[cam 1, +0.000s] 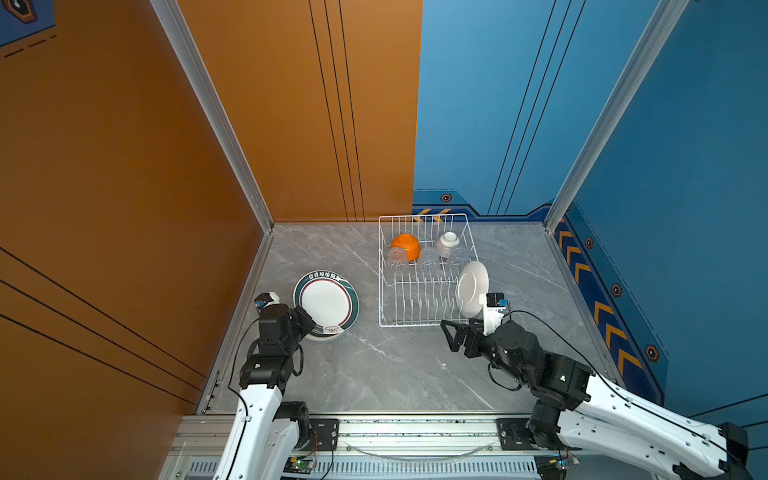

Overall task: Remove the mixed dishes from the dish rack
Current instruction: 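Carry the green-rimmed plate to the plate stack with the left gripper, then lower the plate flat onto the stack and open the left gripper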

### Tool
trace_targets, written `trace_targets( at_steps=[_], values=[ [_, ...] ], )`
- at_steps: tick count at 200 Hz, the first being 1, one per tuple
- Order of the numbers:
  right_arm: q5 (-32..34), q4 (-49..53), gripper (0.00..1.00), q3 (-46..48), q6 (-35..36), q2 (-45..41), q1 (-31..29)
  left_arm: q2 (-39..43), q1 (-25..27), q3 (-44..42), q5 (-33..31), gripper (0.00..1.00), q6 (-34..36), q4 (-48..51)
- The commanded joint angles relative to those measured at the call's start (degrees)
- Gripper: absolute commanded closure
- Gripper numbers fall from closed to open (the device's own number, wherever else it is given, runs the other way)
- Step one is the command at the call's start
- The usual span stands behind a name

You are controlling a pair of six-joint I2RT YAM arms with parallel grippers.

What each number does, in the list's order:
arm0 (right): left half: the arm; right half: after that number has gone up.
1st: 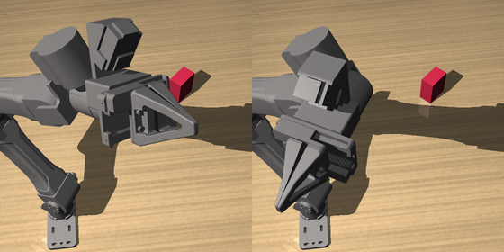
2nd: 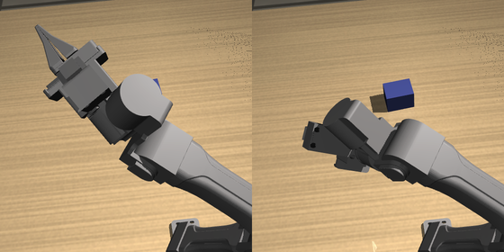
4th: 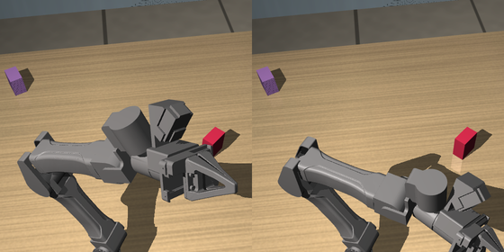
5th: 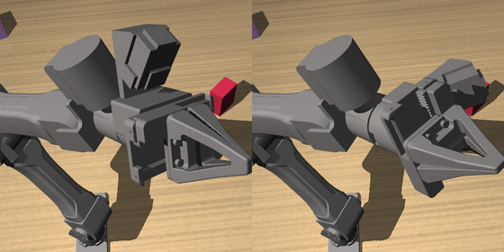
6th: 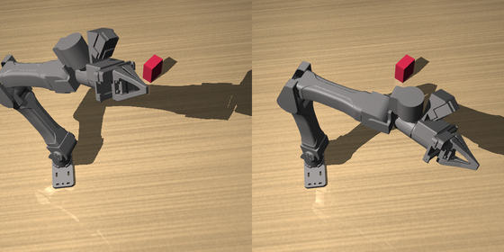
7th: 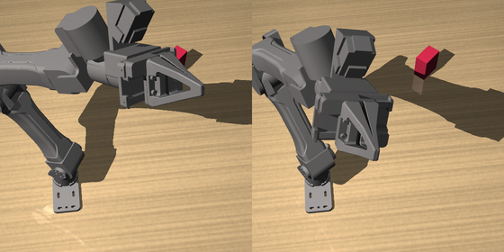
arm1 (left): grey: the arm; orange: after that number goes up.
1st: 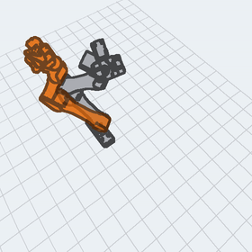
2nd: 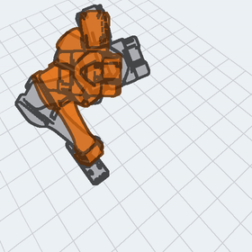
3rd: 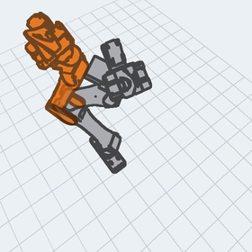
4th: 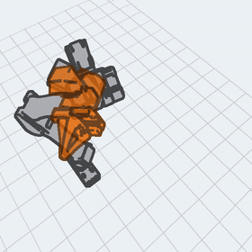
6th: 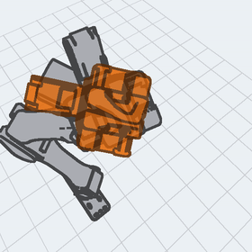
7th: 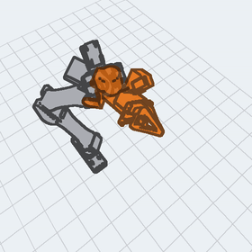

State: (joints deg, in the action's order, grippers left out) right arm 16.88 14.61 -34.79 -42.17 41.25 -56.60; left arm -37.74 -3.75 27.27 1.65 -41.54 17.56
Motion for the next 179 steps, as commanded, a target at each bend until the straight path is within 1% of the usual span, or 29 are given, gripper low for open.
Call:
trace_targets(
  at_steps=[1, 55, 59, 88, 108, 150, 179],
  values=[
    [2.29, 0.82, 0.0, 1.12, 0.72, -1.14, -0.08, 0.3, -1.88, -0.32, 5.54, 1.0, -1.26, -5.44],
    [2.76, 1.0, 0.0, 1.64, -0.92, -0.29, 0.44, -0.72, -5.76, -3.03, 7.94, 1.0, -1.15, -6.22],
    [2.66, 0.96, 0.0, 1.7, -0.96, -0.23, 0.44, -1.07, -6.1, -3.19, 8.29, 1.0, -1.24, -8.32],
    [2.6, 0.95, 0.0, 2.08, -1.84, -0.44, 0.46, -3.4, -8.04, -4.52, 10.3, 1.0, -2.71, -11.23],
    [2.54, 1.03, 0.0, 2.29, -2.39, -0.93, 0.47, -4.77, -8.63, -5.66, 11.15, 1.0, -3.69, -13.16],
    [3.06, 2.62, 0.0, 2.62, -3.44, -2.73, 0.49, -6.96, -8.81, -8.03, 10.83, 1.0, -5.25, -16.46],
    [3.33, 2.88, 0.0, 2.79, -3.84, -3.36, 0.52, -8.44, -9.57, -9.44, 12.28, 1.0, -7.12, -19.79]
  ],
)
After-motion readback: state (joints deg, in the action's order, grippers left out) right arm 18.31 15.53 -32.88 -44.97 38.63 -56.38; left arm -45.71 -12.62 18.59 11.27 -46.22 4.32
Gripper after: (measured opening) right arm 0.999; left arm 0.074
